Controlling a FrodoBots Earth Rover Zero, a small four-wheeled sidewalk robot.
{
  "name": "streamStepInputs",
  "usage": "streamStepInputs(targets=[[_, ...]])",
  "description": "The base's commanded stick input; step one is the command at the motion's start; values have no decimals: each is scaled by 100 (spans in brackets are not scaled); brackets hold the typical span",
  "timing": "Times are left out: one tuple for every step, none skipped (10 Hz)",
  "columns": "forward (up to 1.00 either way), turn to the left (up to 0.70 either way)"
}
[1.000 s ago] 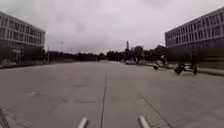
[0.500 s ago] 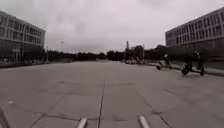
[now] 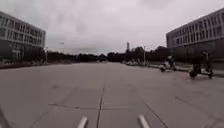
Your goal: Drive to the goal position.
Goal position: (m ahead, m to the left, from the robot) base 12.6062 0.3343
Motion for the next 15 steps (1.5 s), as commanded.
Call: streamStepInputs(targets=[[100, 0], [100, 0], [100, 0], [100, 0], [100, 0], [100, 0], [100, 0], [100, 0], [100, 0], [100, 0], [100, 0], [100, 0], [100, 0], [100, 0], [100, 0]])
